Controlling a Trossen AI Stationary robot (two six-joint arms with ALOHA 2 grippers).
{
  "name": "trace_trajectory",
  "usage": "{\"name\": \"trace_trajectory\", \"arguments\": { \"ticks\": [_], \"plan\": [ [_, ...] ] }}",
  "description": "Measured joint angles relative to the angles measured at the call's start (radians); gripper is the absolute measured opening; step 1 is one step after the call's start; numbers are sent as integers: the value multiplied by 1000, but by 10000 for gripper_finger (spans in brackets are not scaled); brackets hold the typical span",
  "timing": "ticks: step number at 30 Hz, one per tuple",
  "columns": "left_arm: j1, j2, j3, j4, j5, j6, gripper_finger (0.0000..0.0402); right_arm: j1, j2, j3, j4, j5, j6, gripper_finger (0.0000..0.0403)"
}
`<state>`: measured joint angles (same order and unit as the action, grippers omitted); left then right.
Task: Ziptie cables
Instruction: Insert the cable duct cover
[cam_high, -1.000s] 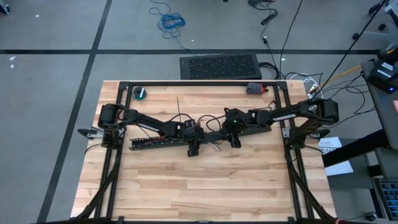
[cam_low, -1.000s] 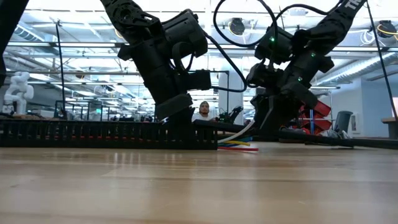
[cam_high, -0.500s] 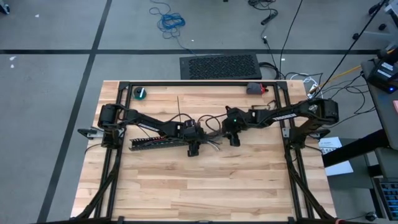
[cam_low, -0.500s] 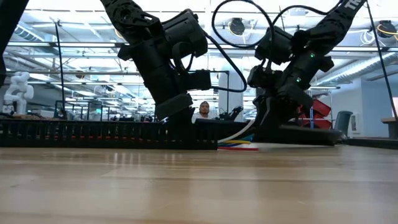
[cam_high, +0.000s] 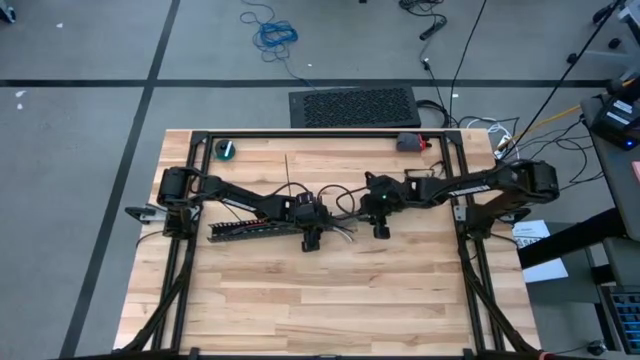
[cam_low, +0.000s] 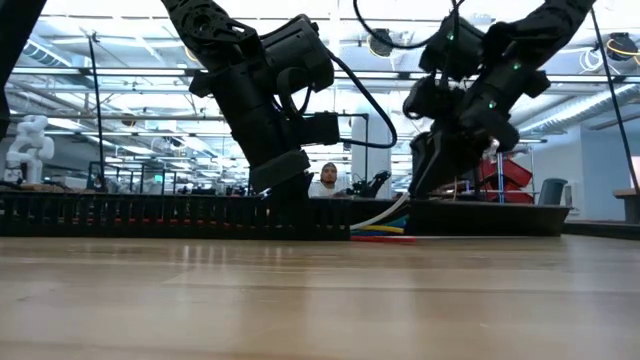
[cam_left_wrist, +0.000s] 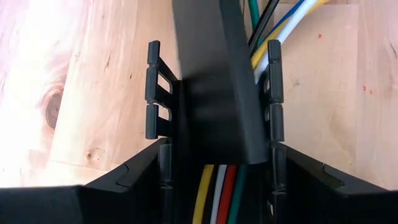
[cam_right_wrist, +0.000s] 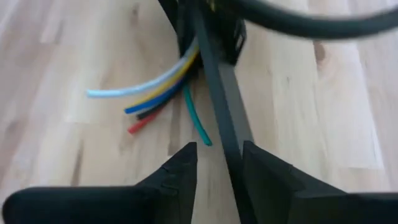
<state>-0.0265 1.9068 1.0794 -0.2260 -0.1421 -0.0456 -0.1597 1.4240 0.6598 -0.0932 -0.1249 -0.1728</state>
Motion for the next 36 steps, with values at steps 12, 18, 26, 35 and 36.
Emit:
{"name": "trace_trajectory", "arguments": {
  "ticks": [12, 18, 26, 35, 36],
  "plan": [
    [0, 0, 0, 0, 0, -1, 248, -63, -108, 0, -44, 5, -23, 119],
    [-18, 0, 2, -1, -69, 89, 248, -219, -20, 59, -193, -273, -25, 176],
    [-62, 1, 2, -12, -263, 294, 248, -215, 82, 181, -275, -317, -26, 285],
    [-61, 1, 0, -20, -305, 291, 248, -104, 151, 184, -249, -242, 100, 309],
    [-61, 1, 0, -20, -306, 291, 248, -92, 156, 184, -229, -204, 139, 309]
  ]
}}
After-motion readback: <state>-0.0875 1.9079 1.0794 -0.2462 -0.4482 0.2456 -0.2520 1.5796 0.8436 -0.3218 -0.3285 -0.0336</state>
